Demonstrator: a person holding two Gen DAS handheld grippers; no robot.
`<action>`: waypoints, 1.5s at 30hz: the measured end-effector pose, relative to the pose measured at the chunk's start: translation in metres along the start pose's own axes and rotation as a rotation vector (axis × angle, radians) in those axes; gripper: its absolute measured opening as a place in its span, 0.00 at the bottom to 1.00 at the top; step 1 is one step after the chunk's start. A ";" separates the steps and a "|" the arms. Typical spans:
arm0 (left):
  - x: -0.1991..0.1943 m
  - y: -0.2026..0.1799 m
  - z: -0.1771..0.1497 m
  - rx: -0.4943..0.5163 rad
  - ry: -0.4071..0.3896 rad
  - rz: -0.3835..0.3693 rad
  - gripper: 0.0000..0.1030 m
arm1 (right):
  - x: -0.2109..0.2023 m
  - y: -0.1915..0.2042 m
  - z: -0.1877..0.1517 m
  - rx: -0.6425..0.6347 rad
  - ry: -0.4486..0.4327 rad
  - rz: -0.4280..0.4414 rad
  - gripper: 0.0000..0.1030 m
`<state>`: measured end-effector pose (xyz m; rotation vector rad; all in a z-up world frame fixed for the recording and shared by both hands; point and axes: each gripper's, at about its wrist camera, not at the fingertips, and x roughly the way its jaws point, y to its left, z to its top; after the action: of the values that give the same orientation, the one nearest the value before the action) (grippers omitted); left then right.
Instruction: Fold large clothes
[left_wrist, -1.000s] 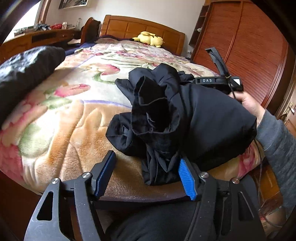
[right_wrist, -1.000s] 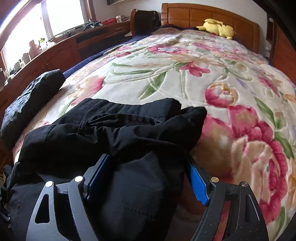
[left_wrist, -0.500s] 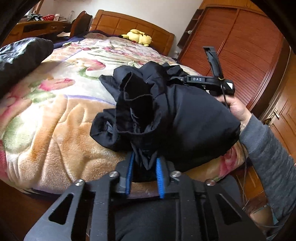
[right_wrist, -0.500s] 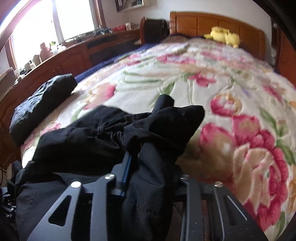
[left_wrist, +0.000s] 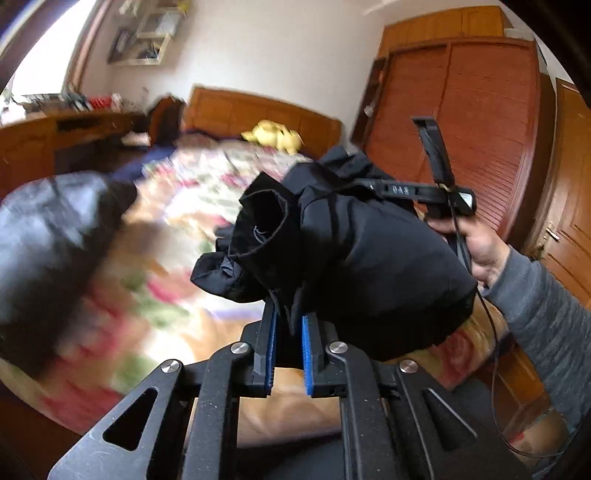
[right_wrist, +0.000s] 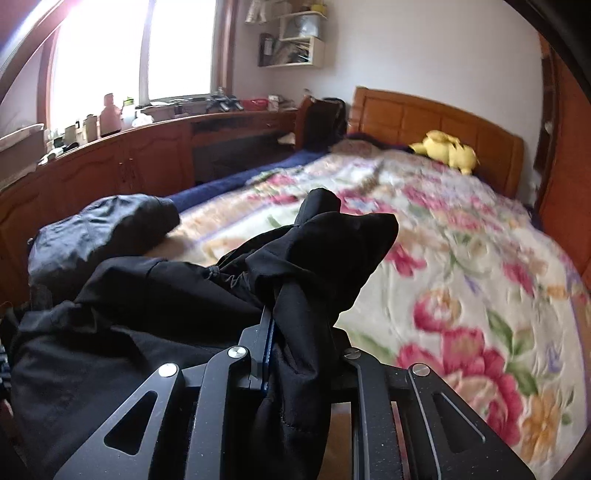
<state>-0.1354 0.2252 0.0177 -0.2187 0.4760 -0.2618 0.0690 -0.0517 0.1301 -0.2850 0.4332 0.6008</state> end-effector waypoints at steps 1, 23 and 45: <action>-0.007 0.009 0.008 0.017 -0.012 0.021 0.12 | 0.000 0.009 0.009 -0.013 -0.011 0.003 0.17; -0.088 0.287 0.053 -0.121 -0.031 0.597 0.14 | 0.175 0.277 0.160 -0.200 0.017 0.201 0.27; -0.076 0.153 0.096 -0.015 -0.149 0.550 0.84 | 0.070 0.177 0.060 -0.100 -0.042 0.197 0.84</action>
<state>-0.1242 0.4065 0.0924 -0.1136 0.3740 0.2934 0.0335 0.1449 0.1265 -0.3263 0.3937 0.8209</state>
